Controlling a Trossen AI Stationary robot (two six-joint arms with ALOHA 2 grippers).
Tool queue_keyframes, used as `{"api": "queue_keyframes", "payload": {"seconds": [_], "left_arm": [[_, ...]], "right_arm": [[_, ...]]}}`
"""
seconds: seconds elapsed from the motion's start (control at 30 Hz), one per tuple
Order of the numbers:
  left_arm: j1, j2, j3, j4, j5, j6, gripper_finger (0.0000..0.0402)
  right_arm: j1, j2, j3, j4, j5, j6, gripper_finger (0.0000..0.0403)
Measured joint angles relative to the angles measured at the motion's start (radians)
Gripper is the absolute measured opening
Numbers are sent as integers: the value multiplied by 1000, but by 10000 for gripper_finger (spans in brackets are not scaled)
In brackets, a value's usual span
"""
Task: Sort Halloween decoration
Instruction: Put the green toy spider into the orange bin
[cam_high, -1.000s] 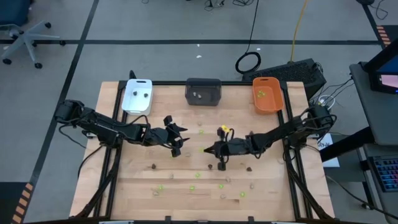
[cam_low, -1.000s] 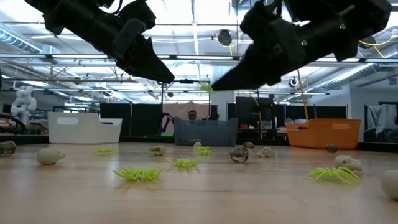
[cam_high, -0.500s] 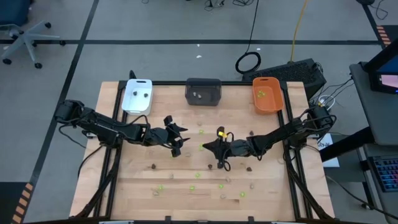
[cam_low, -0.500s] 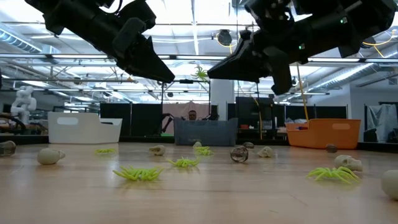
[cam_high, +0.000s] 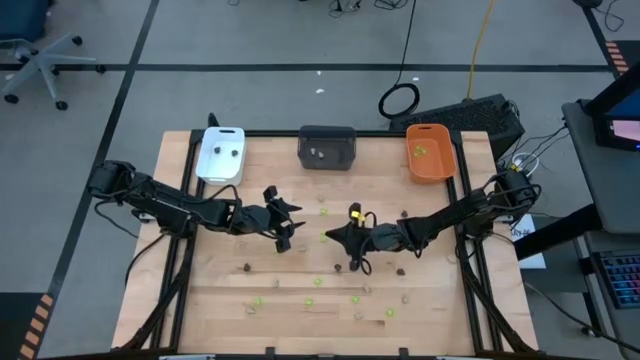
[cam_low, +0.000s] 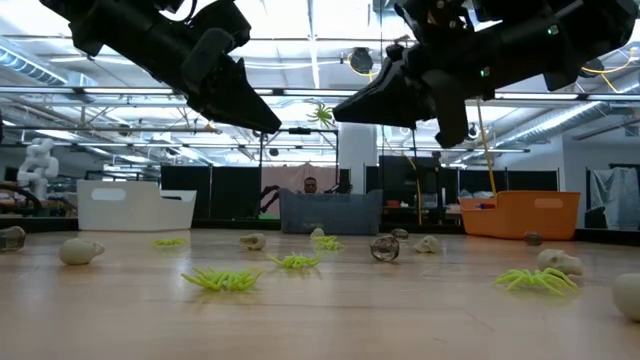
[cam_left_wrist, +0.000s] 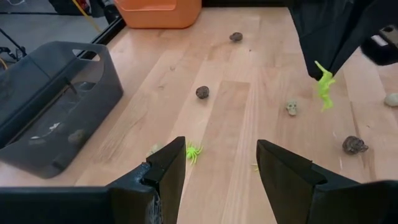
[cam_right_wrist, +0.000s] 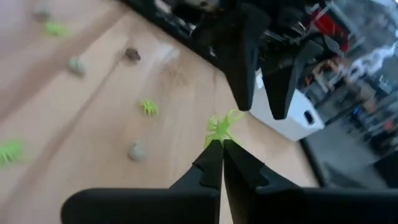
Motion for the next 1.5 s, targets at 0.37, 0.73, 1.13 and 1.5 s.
{"api": "queue_keyframes", "payload": {"seconds": [0.37, 0.73, 1.13, 1.5], "left_arm": [[-2, 0, 0, 0, 0, 0, 196], [-14, 0, 0, -1, 0, -19, 196], [-15, 0, 0, -1, 0, -18, 196], [-15, 0, 0, -7, 0, -19, 196]], "right_arm": [[0, 0, 0, 2, -12, 443, 0], [0, -1, 0, 2, -119, 674, 0], [-6, -1, 0, -6, -191, 827, 0], [-17, -89, 0, -173, -213, 736, 0]]}}
